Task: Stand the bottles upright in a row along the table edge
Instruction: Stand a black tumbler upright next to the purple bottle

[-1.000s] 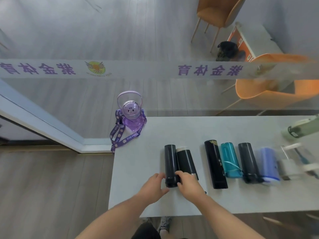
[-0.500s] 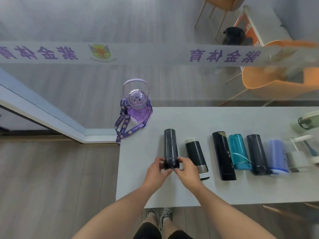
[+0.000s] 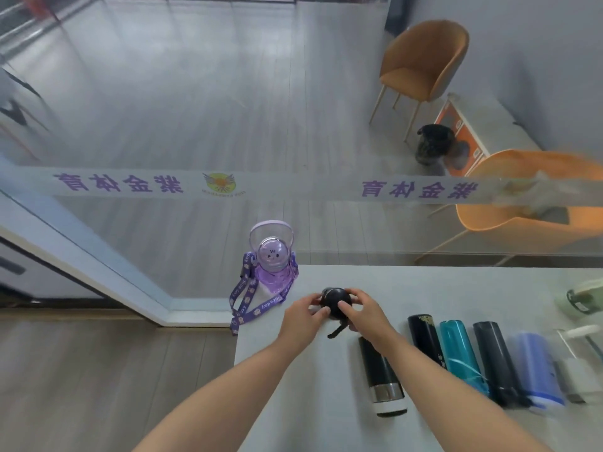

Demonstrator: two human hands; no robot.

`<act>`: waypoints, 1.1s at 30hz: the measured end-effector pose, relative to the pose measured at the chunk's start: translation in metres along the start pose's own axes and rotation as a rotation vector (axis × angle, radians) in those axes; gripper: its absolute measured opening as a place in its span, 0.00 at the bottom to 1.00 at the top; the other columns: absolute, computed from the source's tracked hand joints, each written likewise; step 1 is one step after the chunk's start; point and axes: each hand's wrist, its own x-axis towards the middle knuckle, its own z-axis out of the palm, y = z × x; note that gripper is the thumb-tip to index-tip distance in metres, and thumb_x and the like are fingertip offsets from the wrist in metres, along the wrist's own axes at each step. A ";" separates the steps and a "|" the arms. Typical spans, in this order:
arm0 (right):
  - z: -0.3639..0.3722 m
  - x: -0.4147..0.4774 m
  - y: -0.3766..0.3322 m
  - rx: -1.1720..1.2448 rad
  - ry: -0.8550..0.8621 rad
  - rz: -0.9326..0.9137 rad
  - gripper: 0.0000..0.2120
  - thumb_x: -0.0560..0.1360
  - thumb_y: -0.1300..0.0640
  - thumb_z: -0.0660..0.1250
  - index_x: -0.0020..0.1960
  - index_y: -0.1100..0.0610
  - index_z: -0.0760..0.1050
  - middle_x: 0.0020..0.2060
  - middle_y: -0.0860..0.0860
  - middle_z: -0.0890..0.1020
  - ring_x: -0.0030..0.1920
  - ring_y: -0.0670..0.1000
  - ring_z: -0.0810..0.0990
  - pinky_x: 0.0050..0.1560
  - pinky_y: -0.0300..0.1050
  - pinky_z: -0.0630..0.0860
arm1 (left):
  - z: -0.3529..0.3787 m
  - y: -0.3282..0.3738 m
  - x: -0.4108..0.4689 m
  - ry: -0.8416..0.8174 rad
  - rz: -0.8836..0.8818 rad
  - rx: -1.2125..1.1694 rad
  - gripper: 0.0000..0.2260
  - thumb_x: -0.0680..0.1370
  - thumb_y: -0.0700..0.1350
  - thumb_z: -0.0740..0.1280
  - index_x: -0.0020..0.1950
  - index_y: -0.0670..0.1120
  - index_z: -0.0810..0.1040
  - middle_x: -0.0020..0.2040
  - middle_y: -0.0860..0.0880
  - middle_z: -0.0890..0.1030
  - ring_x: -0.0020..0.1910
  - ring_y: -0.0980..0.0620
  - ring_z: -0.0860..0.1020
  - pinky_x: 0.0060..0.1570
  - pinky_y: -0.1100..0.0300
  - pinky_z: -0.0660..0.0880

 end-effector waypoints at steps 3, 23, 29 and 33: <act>-0.011 0.027 -0.013 0.038 -0.071 0.043 0.16 0.79 0.57 0.67 0.66 0.52 0.73 0.59 0.53 0.78 0.44 0.61 0.87 0.46 0.49 0.85 | -0.006 0.007 0.027 -0.026 0.014 0.109 0.13 0.76 0.46 0.69 0.61 0.49 0.80 0.56 0.54 0.84 0.49 0.59 0.82 0.53 0.64 0.75; -0.048 0.119 -0.053 -0.023 -0.138 0.024 0.14 0.80 0.61 0.65 0.65 0.53 0.75 0.59 0.56 0.80 0.39 0.57 0.83 0.51 0.54 0.84 | -0.016 0.041 0.111 0.004 -0.014 0.162 0.13 0.79 0.48 0.67 0.62 0.47 0.80 0.57 0.52 0.84 0.54 0.54 0.82 0.58 0.60 0.75; -0.057 0.125 -0.054 -0.020 -0.146 0.031 0.16 0.80 0.60 0.64 0.68 0.53 0.73 0.60 0.55 0.79 0.40 0.57 0.84 0.53 0.56 0.82 | -0.013 0.046 0.124 -0.030 0.011 0.180 0.12 0.78 0.48 0.68 0.60 0.49 0.81 0.56 0.55 0.84 0.52 0.58 0.82 0.57 0.61 0.75; -0.052 0.128 -0.061 -0.108 -0.124 0.011 0.18 0.80 0.59 0.64 0.70 0.53 0.72 0.63 0.55 0.78 0.41 0.55 0.84 0.46 0.46 0.82 | -0.017 0.035 0.125 0.133 0.104 0.353 0.11 0.78 0.47 0.69 0.58 0.45 0.79 0.55 0.49 0.82 0.53 0.48 0.79 0.54 0.55 0.75</act>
